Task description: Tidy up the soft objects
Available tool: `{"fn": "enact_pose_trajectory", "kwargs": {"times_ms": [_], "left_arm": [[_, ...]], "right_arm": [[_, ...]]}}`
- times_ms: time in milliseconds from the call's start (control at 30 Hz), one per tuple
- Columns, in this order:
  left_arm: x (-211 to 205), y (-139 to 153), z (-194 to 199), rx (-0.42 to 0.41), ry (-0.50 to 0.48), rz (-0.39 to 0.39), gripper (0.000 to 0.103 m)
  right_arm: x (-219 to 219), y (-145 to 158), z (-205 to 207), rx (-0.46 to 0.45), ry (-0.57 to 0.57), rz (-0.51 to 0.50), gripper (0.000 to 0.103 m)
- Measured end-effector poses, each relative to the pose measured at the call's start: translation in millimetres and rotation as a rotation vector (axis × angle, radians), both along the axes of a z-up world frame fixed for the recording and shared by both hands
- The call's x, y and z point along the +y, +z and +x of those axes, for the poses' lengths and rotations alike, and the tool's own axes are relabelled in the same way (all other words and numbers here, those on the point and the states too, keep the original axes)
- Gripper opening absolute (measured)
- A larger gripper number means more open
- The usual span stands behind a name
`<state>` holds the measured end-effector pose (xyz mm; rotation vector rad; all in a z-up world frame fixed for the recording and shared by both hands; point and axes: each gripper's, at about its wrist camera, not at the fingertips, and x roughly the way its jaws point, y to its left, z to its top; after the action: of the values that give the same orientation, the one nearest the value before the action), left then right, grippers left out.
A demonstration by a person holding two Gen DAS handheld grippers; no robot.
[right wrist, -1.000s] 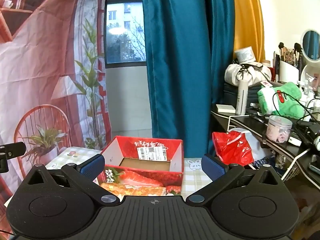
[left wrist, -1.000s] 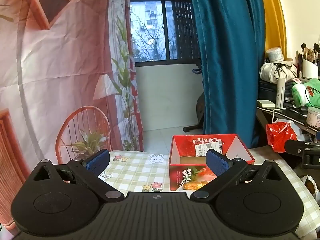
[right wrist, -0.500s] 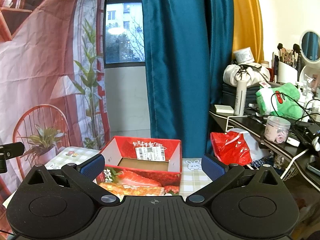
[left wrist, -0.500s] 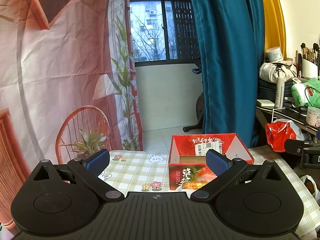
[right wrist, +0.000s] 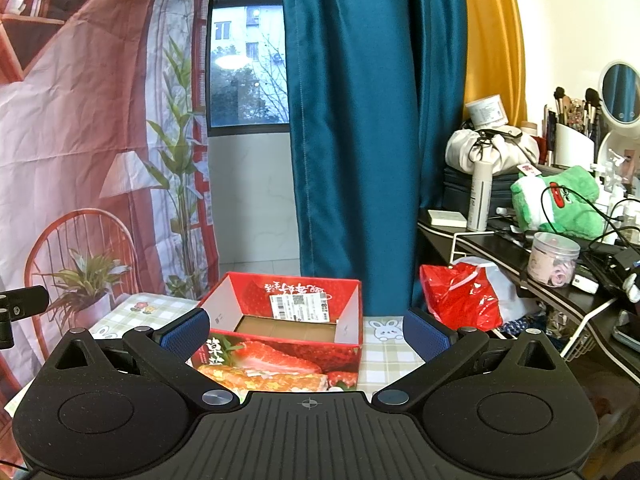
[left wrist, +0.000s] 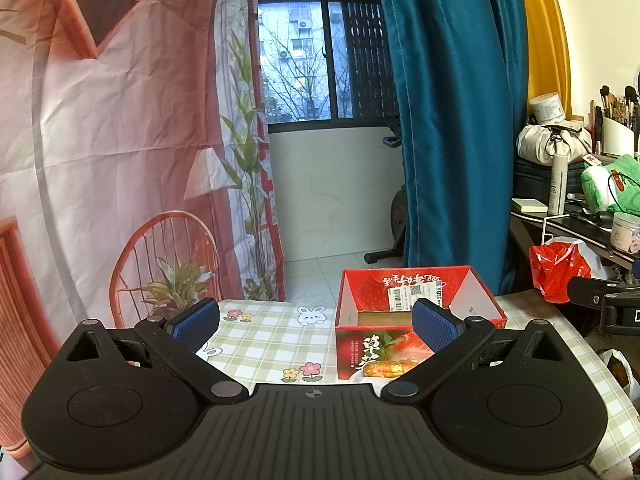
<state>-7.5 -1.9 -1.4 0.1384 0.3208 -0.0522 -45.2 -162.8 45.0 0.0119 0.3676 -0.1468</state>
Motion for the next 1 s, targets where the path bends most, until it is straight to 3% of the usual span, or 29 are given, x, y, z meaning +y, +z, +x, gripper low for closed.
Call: {"fn": "enact_pose_trajectory", "kwargs": {"times_ms": [1000], "left_arm": [[-2.3, -2.4, -1.3, 0.002, -0.002, -0.001, 0.103]], "right_arm": [[-0.3, -0.3, -0.7, -0.001, 0.005, -0.008, 0.103]]}}
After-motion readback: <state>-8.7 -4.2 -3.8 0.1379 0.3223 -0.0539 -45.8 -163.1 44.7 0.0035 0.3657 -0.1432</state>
